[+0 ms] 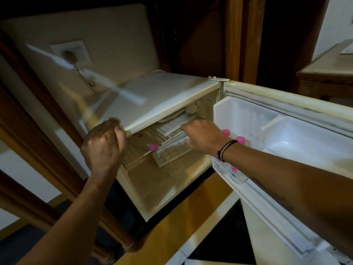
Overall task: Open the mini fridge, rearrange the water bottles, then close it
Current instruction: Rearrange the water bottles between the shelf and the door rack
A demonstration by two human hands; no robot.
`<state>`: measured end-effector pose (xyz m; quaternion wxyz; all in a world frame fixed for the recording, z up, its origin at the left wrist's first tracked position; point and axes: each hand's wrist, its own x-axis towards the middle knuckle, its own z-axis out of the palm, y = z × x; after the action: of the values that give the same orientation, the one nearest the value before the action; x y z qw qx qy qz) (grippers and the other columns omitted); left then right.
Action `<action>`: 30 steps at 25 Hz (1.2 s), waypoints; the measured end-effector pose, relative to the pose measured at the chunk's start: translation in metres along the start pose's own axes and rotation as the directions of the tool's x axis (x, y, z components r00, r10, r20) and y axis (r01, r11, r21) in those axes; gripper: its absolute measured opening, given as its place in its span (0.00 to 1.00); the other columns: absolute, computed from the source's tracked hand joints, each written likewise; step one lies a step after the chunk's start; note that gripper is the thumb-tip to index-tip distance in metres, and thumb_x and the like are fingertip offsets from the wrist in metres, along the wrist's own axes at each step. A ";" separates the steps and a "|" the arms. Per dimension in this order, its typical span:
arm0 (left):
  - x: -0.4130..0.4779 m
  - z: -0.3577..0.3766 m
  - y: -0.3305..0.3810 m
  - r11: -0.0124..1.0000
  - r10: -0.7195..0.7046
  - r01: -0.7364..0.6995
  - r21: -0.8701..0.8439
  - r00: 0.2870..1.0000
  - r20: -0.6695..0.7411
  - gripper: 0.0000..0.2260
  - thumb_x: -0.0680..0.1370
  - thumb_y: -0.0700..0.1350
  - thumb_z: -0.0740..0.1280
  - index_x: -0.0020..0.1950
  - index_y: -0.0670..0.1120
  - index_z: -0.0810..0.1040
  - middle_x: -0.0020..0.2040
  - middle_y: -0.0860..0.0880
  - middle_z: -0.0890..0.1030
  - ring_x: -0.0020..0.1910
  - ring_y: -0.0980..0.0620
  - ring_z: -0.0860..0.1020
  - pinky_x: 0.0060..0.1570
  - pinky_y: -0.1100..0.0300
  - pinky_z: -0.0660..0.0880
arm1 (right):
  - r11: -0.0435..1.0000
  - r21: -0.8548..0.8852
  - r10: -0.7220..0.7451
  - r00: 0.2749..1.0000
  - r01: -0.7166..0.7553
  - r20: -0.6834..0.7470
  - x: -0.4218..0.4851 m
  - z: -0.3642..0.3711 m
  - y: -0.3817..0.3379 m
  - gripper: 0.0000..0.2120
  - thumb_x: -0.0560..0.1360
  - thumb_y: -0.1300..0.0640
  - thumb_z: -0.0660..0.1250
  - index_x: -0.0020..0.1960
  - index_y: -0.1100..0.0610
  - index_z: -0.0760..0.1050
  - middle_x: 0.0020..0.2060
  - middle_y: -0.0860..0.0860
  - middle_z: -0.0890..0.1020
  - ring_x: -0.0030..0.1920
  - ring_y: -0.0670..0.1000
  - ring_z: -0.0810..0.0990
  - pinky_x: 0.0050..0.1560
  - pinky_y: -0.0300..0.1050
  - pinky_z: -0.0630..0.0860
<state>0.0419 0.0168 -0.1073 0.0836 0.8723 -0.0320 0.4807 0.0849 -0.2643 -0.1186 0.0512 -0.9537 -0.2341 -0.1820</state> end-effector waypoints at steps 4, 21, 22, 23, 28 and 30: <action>0.000 0.002 0.001 0.999 0.024 -0.023 0.045 0.999 -0.033 0.21 0.88 0.45 0.57 0.65 0.38 0.88 0.56 0.38 0.90 0.52 0.38 0.89 0.51 0.47 0.83 | 0.987 0.162 -0.024 1.000 0.023 0.007 0.042 0.042 -0.037 0.18 0.76 0.44 0.71 0.53 0.58 0.77 0.47 0.56 0.82 0.49 0.58 0.82 0.46 0.54 0.81; 0.003 -0.005 0.004 0.998 0.049 -0.049 0.028 0.999 -0.015 0.21 0.88 0.45 0.57 0.66 0.39 0.88 0.58 0.39 0.90 0.55 0.39 0.89 0.55 0.46 0.84 | 0.830 0.519 0.251 0.968 -0.206 -0.017 0.039 0.052 -0.030 0.07 0.77 0.65 0.70 0.53 0.57 0.84 0.48 0.54 0.85 0.48 0.51 0.83 0.51 0.47 0.82; 0.004 -0.003 0.001 0.998 0.053 -0.053 0.023 0.999 -0.006 0.21 0.88 0.45 0.57 0.66 0.39 0.88 0.58 0.39 0.90 0.54 0.40 0.89 0.53 0.46 0.84 | 0.818 0.551 0.231 0.972 -0.168 -0.048 0.031 0.038 -0.020 0.10 0.75 0.64 0.73 0.56 0.58 0.84 0.50 0.53 0.86 0.48 0.50 0.82 0.52 0.43 0.80; 0.005 -0.002 0.000 0.998 0.056 -0.055 0.027 0.998 -0.001 0.21 0.88 0.45 0.57 0.66 0.39 0.88 0.58 0.39 0.90 0.53 0.40 0.89 0.52 0.47 0.84 | 0.812 0.570 0.205 0.975 -0.124 -0.081 0.023 0.023 -0.012 0.13 0.74 0.64 0.75 0.58 0.58 0.84 0.51 0.53 0.85 0.49 0.49 0.81 0.52 0.40 0.79; 0.001 0.000 0.001 0.985 0.089 -0.077 0.157 0.994 -0.071 0.17 0.88 0.46 0.60 0.61 0.41 0.87 0.51 0.38 0.89 0.45 0.37 0.88 0.38 0.51 0.78 | 0.942 0.327 -0.069 0.997 0.079 -0.042 -0.015 -0.055 0.021 0.15 0.73 0.59 0.76 0.59 0.55 0.84 0.53 0.50 0.85 0.49 0.44 0.77 0.49 0.38 0.75; 0.001 0.001 0.000 0.981 0.123 -0.107 0.162 0.988 -0.090 0.17 0.88 0.46 0.59 0.56 0.40 0.86 0.45 0.37 0.87 0.39 0.37 0.86 0.36 0.55 0.67 | 0.977 0.194 -0.101 0.993 0.089 0.058 -0.028 -0.078 0.033 0.14 0.73 0.58 0.77 0.58 0.54 0.84 0.52 0.49 0.85 0.47 0.43 0.76 0.45 0.41 0.74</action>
<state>0.0430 0.0163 -0.1071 -0.0116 0.8479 -0.0403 0.5285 0.0519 -0.3200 -0.0572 0.1256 -0.9377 -0.2973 -0.1287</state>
